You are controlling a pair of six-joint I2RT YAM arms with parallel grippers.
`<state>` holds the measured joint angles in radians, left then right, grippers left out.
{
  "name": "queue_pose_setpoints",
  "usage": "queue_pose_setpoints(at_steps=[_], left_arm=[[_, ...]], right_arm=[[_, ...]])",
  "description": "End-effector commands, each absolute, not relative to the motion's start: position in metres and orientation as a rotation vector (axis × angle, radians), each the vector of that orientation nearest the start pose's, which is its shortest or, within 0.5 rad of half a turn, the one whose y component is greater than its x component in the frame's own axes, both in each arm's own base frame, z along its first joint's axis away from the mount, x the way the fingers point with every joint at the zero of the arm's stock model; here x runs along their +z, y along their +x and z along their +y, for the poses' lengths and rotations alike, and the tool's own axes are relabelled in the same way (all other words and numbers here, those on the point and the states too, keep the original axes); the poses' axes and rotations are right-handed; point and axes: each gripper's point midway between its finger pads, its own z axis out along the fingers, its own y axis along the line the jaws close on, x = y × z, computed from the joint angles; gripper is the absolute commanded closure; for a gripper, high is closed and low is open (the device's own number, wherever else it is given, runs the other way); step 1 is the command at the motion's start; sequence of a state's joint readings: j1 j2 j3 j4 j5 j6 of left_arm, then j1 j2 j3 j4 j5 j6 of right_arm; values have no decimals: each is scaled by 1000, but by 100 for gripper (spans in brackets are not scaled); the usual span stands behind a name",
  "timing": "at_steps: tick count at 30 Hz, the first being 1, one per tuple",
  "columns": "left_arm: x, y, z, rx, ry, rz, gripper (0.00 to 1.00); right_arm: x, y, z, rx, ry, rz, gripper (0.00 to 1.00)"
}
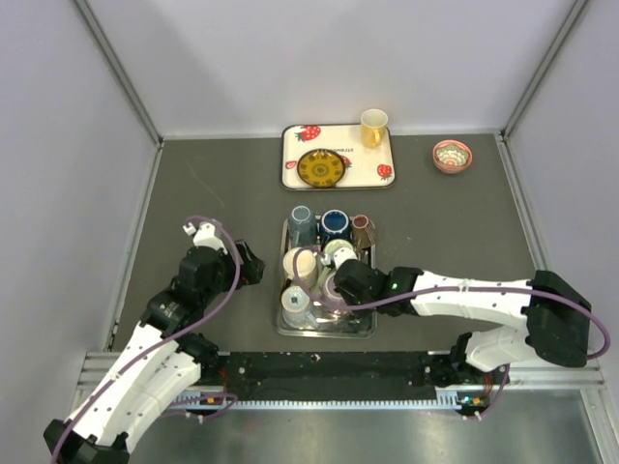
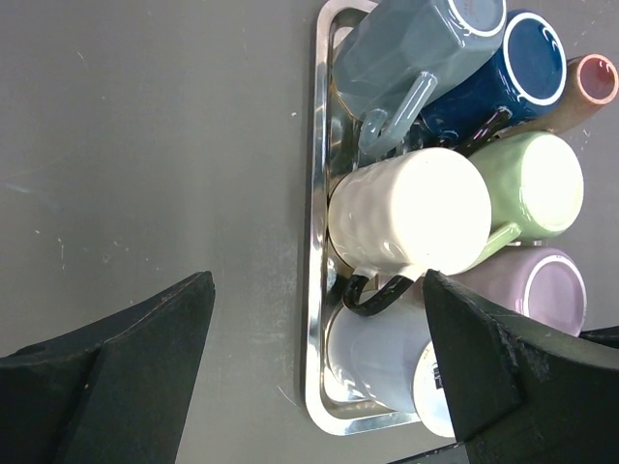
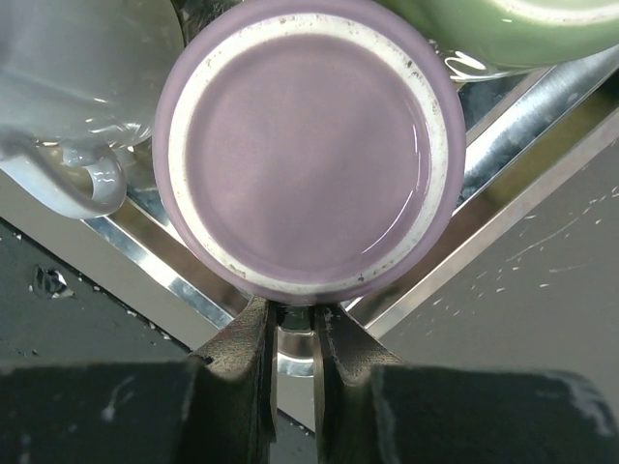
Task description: Turn the mug right side up
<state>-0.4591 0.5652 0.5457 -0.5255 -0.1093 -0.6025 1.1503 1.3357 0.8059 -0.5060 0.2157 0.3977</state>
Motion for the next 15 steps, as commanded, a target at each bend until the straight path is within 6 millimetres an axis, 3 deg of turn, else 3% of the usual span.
queue_pose_setpoints(at_steps=[1, 11, 15], left_arm=[[159, 216, -111, -530, -227, 2104, 6], [173, 217, -105, -515, -248, 2056, 7], [185, 219, -100, -499, -264, 2022, 7]], right_arm=[[87, 141, 265, 328, -847, 2391, 100], [130, 122, 265, 397, -885, 2318, 100], [160, 119, 266, 490, -840, 2272, 100]])
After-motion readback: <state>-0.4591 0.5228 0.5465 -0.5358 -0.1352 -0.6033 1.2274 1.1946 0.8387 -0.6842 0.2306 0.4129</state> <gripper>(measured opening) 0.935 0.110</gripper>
